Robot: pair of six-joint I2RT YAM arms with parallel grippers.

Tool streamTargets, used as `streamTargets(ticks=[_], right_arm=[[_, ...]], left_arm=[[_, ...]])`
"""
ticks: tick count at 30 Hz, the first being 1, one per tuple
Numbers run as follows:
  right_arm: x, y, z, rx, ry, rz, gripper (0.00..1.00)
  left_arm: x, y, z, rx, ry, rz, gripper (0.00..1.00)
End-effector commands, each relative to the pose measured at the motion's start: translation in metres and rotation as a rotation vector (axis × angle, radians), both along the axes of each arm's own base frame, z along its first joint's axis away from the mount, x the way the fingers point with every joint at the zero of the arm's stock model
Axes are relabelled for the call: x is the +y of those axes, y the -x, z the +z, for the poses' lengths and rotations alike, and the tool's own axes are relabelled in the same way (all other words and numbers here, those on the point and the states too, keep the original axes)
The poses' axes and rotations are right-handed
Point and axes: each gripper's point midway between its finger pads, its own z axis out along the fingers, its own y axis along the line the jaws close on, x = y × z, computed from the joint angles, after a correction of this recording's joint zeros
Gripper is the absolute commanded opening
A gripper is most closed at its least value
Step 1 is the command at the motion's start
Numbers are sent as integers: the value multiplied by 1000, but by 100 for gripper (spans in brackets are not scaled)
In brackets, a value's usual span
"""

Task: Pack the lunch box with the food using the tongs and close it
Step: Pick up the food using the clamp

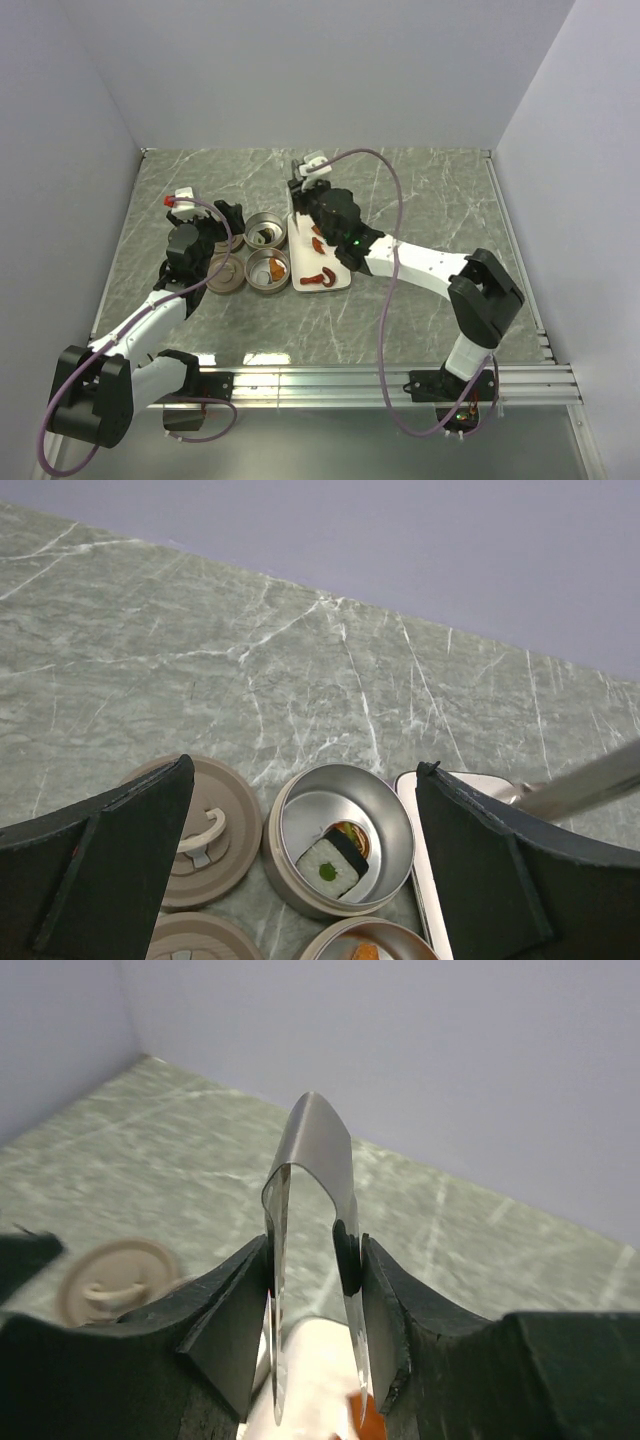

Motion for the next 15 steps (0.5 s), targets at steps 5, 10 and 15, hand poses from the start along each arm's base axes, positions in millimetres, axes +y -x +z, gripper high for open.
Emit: streamTargets(ticks=[5,10,15], right_arm=[[-44,12,34,-56,-108,-83,46],[-51,19,24,-17,-118,-87,43],[-50,21,14,14,-134,-81,42]], left_arm=[[-4,-3,11,-35,27,-17,99],[-5,-4,9,-29,27,-23,99],[-5,-3,10,-32,30,-26,100]])
